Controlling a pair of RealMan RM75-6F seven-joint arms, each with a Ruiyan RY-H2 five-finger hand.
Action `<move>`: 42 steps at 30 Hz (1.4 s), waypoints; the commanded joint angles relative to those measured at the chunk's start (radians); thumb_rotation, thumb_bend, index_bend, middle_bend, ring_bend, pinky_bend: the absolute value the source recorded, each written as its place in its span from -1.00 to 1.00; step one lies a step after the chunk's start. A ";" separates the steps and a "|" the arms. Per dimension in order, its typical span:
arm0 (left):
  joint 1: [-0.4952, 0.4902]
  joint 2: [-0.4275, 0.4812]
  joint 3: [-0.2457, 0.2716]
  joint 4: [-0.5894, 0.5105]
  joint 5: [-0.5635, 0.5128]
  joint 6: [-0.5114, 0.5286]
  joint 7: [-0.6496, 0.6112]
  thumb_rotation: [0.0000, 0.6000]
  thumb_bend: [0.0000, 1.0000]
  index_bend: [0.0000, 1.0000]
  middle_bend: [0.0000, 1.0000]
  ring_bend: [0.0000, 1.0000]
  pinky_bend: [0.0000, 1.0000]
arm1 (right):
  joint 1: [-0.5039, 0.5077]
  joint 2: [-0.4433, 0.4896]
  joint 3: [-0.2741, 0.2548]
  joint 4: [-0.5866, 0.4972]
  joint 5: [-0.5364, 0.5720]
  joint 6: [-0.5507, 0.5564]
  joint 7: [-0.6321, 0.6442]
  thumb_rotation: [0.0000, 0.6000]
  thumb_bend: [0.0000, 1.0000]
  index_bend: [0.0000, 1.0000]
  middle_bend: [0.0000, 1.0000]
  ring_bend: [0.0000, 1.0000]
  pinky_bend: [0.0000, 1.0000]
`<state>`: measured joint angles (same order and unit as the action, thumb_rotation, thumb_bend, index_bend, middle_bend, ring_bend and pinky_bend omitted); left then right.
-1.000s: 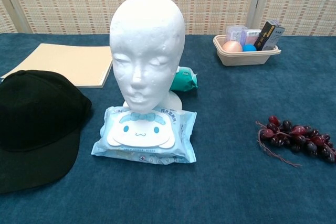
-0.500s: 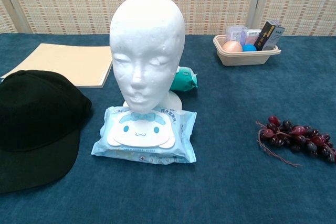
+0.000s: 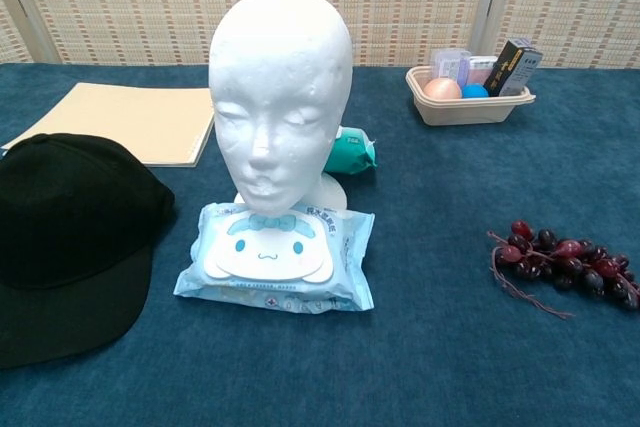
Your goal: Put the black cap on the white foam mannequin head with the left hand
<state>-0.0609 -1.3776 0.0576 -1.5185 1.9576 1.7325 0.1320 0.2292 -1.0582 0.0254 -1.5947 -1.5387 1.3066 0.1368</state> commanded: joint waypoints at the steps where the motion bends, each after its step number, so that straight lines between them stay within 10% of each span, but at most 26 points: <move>1: -0.015 -0.021 -0.001 -0.007 0.004 -0.040 0.048 1.00 -1.00 0.29 0.47 0.17 0.22 | -0.003 0.004 0.000 0.004 -0.003 0.006 0.012 1.00 -1.00 -0.84 -0.62 -0.93 -0.57; 42: -0.102 -0.204 0.018 -0.013 -0.094 -0.338 0.380 1.00 -1.00 0.29 0.49 0.19 0.20 | -0.019 0.039 -0.002 0.044 -0.035 0.049 0.159 1.00 -1.00 -0.84 -0.62 -0.93 -0.57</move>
<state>-0.1627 -1.5750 0.0767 -1.5365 1.8698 1.3995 0.5046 0.2100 -1.0195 0.0234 -1.5503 -1.5734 1.3552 0.2960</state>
